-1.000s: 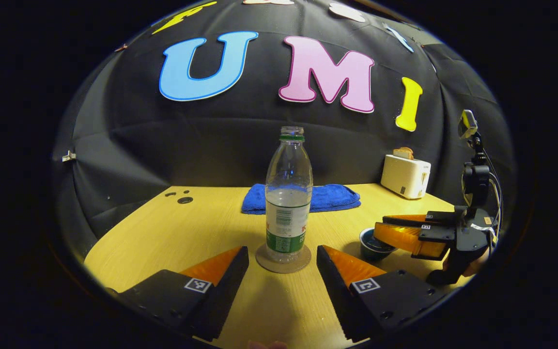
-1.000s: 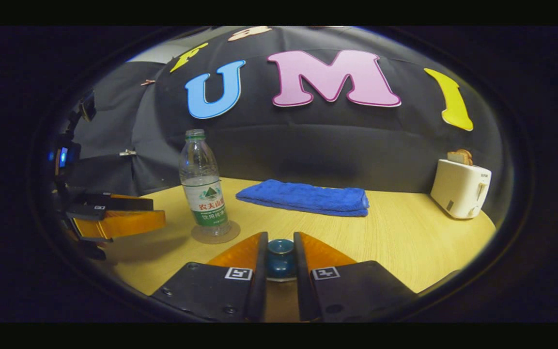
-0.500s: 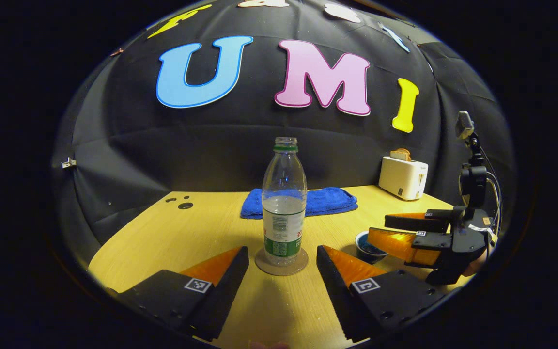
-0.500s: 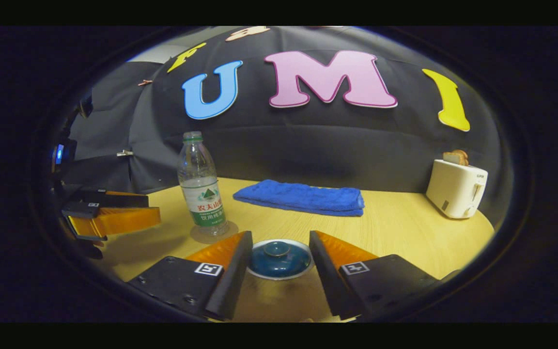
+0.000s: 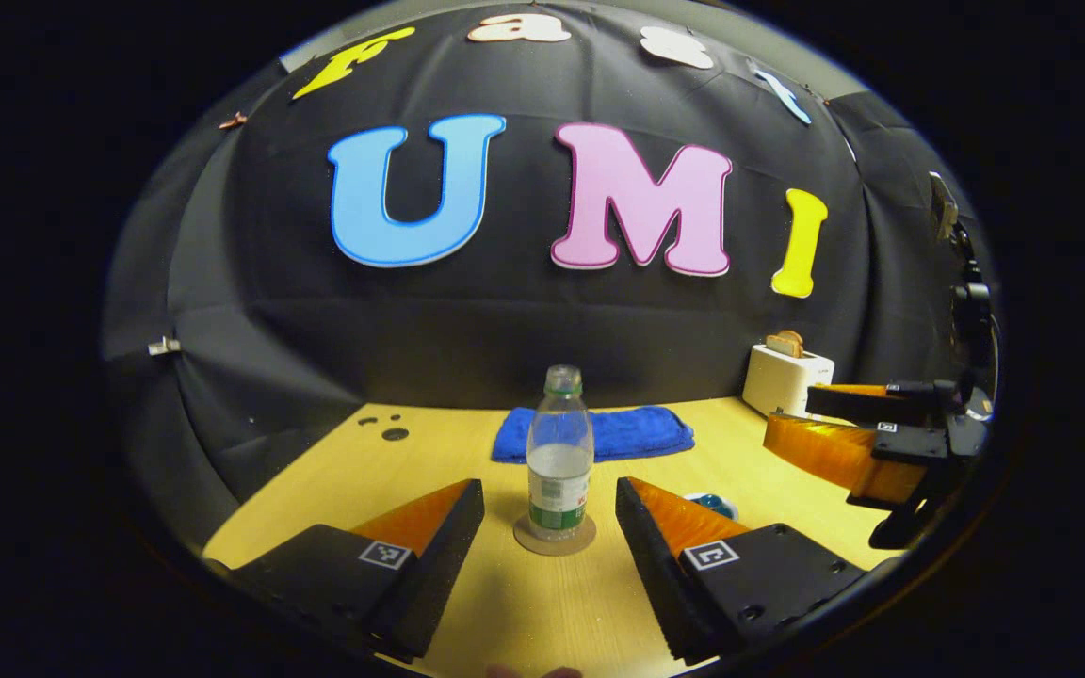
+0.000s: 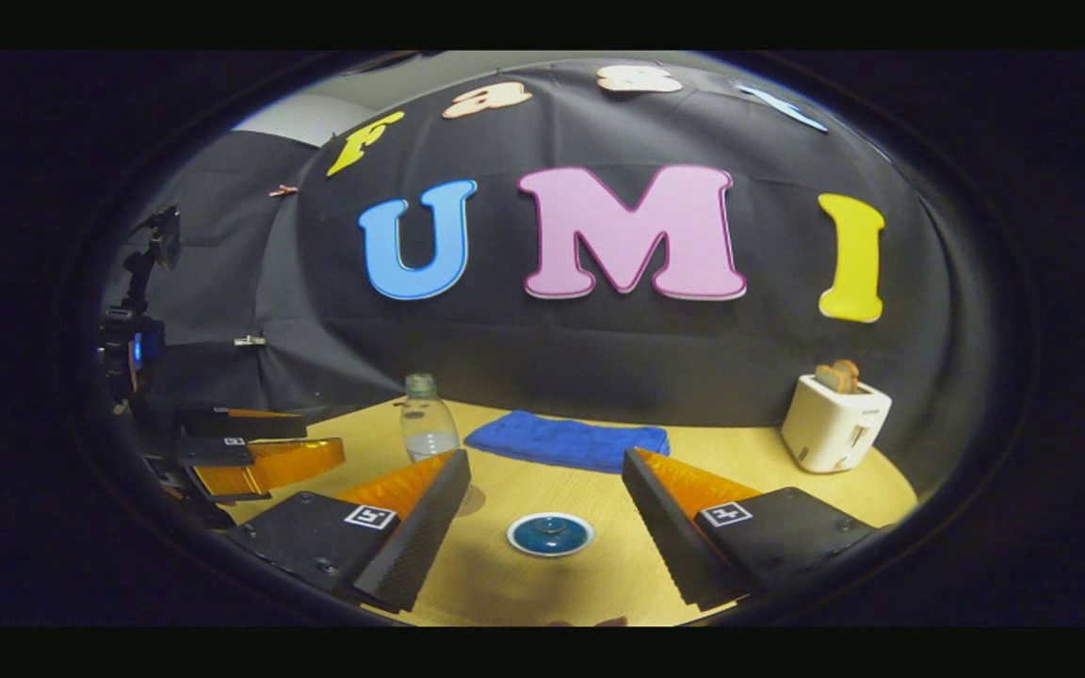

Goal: Open the teacup lid with one hand, grasp the water bottle and pour water into the teacup with the other hand; after pouring, place the water bottle on the coaster and then close the teacup lid.

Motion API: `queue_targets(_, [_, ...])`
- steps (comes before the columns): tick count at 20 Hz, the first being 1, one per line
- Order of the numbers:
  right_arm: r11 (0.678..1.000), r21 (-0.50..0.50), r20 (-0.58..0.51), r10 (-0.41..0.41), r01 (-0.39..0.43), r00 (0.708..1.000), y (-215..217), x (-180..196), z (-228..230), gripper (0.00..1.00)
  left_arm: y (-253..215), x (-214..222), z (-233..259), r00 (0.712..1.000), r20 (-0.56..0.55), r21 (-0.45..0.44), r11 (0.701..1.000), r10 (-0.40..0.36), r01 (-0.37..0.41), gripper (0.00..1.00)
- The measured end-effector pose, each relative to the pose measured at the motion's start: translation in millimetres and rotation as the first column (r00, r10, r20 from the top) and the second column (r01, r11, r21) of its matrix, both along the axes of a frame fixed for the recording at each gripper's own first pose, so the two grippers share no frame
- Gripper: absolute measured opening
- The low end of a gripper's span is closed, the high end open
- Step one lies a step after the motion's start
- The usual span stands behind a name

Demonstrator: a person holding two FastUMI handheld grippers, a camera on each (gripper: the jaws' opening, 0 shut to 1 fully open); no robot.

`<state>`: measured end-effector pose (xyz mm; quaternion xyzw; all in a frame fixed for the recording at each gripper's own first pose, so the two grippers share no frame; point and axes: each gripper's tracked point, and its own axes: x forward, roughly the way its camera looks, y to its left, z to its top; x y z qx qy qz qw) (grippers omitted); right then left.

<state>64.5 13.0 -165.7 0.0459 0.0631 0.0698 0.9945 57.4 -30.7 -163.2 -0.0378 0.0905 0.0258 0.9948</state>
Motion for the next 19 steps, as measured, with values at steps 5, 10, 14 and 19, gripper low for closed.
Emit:
queue_targets(5, [0.998, -0.034, 0.039, -0.043, 0.044, 0.998, -14, -30, 81, 1.00, 2, -25, 61, 1.000, 0.022, -0.034, 0.999, 0.001, -0.001, 0.89])
queue_targets(10, [0.995, -0.082, 0.082, -0.054, 0.061, 0.995, -14, -57, 143, 1.00, 14, -45, 104, 0.999, 0.033, -0.057, 0.998, 0.012, -0.010, 0.89])
queue_targets(14, [0.995, -0.069, 0.082, -0.069, 0.075, 0.994, -7, -81, 165, 0.98, 24, -60, 127, 0.998, 0.057, -0.028, 1.000, 0.007, -0.005, 0.89])
queue_targets(19, [0.986, -0.068, 0.098, -0.143, 0.150, 0.985, -15, -102, 180, 0.98, 33, -78, 132, 0.999, 0.053, -0.044, 0.999, -0.011, 0.013, 0.89])
